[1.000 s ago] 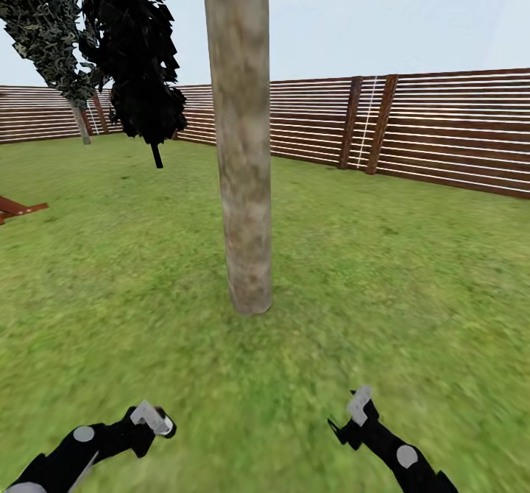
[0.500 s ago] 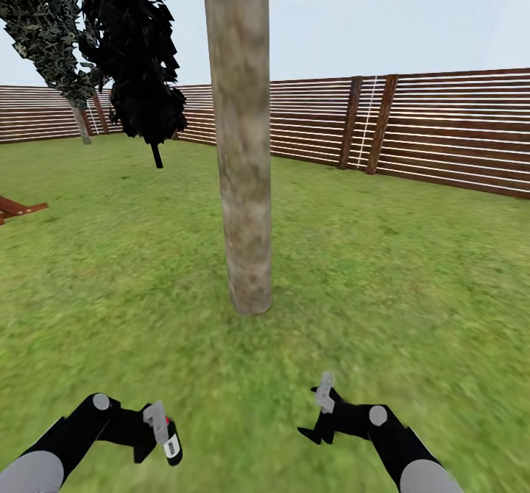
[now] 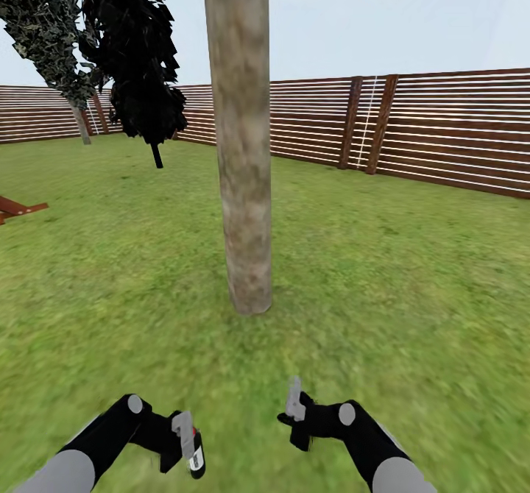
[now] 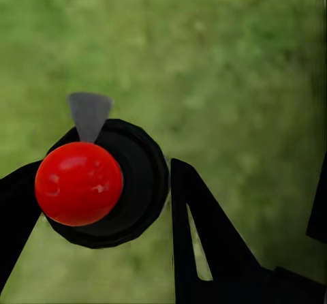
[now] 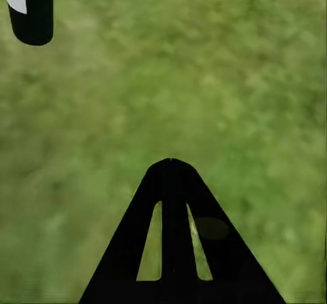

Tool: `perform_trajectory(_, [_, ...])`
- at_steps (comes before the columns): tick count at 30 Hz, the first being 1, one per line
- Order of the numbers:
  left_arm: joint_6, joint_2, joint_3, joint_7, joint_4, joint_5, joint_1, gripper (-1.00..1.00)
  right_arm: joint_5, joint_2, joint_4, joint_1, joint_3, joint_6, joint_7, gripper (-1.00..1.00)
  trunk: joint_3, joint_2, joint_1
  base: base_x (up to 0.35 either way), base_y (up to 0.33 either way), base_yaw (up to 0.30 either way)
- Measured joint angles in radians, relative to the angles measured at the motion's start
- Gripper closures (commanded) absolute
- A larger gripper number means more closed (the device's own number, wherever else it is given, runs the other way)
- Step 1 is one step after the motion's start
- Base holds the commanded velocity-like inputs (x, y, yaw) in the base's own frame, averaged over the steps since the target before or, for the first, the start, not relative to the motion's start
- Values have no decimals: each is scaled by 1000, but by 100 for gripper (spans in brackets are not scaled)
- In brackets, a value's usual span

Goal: In the garden, pick up the pesticide atomizer on the floor and spray pesticide onto both trees until each tree trunk is fully covered.

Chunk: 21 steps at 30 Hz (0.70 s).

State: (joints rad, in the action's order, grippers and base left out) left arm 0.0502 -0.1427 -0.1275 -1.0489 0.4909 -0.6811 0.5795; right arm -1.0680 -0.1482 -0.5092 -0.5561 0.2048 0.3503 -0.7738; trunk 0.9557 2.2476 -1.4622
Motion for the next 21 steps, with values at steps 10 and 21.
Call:
perform_trajectory(10, [-1, 106, -4, 51, 2, -120, 0, 100, 8, -25, -32, -8, -51, -4, 0, 100, 0, 0, 0, 0, 0, 0])
perform_trajectory(21, [2, 136, -4, 118, 3, -120, 1, 100, 35, -25, -27, -8, -51, -4, 0, 100, 0, 0, 0, 0, 0, 0])
